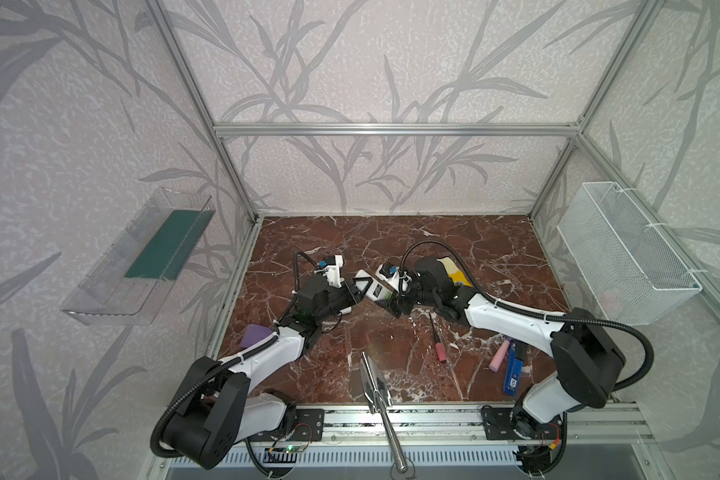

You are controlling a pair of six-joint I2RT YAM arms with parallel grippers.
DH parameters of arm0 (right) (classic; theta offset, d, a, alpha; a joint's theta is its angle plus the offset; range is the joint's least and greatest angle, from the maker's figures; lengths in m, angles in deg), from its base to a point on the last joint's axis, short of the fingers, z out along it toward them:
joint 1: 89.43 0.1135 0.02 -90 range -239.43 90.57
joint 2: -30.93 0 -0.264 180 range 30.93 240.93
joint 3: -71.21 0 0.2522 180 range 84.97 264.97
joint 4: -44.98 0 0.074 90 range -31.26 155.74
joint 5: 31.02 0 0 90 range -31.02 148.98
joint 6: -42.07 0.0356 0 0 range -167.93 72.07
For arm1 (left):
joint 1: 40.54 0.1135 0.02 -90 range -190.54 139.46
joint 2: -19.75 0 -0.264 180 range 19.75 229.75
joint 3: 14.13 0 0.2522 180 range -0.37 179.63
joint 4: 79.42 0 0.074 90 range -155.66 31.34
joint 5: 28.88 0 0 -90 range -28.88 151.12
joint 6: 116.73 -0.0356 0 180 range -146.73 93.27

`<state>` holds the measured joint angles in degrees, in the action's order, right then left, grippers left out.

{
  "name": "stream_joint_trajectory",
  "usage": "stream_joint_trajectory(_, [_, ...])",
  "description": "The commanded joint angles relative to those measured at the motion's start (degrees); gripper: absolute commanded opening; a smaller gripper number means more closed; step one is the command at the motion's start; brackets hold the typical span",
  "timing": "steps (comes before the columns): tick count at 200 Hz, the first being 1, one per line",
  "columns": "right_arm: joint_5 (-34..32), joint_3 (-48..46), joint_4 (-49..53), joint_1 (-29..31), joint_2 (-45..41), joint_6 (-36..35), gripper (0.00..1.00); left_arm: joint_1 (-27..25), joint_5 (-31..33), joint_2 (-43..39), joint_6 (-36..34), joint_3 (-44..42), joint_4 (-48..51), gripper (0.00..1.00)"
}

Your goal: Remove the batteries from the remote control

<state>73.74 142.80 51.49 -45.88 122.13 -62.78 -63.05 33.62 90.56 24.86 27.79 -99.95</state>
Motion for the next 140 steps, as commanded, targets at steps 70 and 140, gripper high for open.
stream_joint_trajectory(70, [0.1,5.4,2.8,0.2,3.6,3.5,0.75,0.0,-2.0,-1.2,-2.3,2.5,1.3,0.00])
stream_joint_trajectory(140, [2.8,6.3,4.3,0.2,4.4,5.6,0.31,0.0,-1.3,-0.8,-2.4,2.2,1.4,0.00])
